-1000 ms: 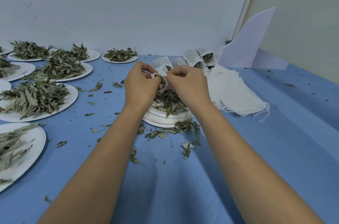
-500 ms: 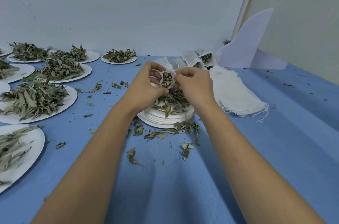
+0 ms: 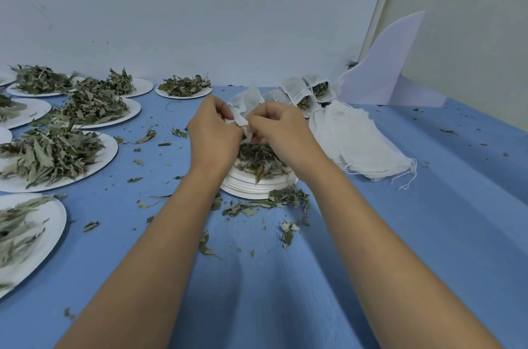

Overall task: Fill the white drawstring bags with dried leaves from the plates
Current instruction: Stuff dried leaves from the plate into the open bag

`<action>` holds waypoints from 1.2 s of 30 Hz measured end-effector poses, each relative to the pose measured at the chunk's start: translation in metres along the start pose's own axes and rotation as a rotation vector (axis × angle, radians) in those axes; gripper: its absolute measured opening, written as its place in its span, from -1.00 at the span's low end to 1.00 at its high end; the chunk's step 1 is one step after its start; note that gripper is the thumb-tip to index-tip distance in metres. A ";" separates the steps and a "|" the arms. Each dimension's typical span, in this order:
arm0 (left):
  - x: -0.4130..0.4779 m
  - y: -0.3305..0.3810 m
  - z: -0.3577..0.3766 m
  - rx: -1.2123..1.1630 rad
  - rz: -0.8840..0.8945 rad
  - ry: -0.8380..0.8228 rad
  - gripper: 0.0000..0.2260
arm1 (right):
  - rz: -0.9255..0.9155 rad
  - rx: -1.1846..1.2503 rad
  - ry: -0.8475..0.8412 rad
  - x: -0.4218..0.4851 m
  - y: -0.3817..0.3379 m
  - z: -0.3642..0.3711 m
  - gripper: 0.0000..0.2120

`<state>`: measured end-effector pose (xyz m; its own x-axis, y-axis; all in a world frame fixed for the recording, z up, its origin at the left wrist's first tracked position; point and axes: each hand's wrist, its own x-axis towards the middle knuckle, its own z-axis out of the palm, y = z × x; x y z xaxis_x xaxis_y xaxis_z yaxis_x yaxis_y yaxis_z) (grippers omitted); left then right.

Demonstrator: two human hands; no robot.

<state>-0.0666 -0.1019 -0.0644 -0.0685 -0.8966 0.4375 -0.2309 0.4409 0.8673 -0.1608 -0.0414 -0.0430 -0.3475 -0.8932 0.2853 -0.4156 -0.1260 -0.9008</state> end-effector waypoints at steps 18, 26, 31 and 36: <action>-0.001 0.001 0.003 0.104 0.102 0.017 -0.77 | -0.008 -0.062 0.104 0.001 0.004 -0.002 -0.89; 0.004 0.004 -0.004 -0.012 0.092 -0.020 -0.73 | -0.008 -0.016 0.217 0.004 0.010 -0.002 -0.89; 0.004 0.006 -0.008 -0.069 0.072 -0.003 -0.69 | 0.033 -0.427 0.176 0.005 0.006 -0.024 -0.77; 0.004 0.003 -0.008 0.038 0.065 0.077 -0.80 | 0.281 -0.819 -0.172 0.004 0.004 -0.033 -0.51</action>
<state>-0.0601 -0.1044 -0.0582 -0.0096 -0.8598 0.5106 -0.2656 0.4945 0.8276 -0.1913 -0.0313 -0.0349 -0.4237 -0.9055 -0.0238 -0.8286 0.3981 -0.3936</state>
